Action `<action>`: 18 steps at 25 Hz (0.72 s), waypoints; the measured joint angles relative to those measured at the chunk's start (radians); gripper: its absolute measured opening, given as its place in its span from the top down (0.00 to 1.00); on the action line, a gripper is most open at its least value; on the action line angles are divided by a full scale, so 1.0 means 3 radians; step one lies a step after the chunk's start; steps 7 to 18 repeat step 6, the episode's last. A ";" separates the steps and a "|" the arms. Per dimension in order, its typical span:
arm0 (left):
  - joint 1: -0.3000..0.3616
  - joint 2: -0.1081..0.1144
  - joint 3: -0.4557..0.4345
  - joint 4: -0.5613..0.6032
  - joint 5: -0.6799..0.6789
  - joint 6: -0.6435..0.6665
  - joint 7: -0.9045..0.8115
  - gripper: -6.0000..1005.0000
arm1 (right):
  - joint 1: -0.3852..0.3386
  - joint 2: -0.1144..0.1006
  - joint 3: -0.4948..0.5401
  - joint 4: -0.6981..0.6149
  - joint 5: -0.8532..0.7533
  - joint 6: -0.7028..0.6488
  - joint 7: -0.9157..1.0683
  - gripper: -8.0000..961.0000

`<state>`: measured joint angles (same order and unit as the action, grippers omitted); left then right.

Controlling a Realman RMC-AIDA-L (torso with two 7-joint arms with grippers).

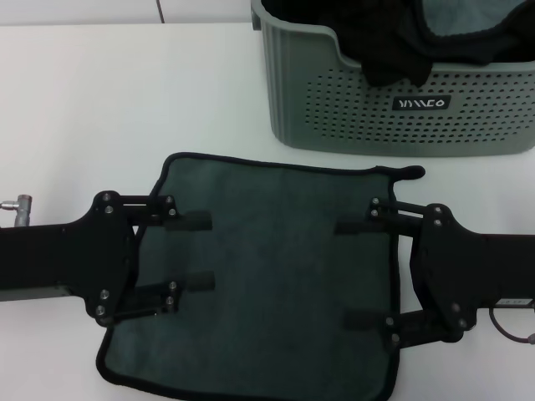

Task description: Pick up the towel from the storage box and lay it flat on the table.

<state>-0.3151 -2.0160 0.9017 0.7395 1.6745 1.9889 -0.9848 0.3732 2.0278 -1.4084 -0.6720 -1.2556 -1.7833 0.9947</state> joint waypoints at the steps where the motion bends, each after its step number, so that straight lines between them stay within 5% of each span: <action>1: -0.0011 0.0000 0.0002 0.0006 -0.0001 0.0001 -0.0027 0.48 | 0.0000 0.0000 -0.0008 0.0000 0.0007 0.0003 0.0000 0.11; 18: -0.0084 0.0004 -0.0017 0.0010 -0.0007 0.0003 -0.0213 0.48 | 0.0003 0.0000 -0.0020 0.0001 0.0079 0.0018 0.0019 0.11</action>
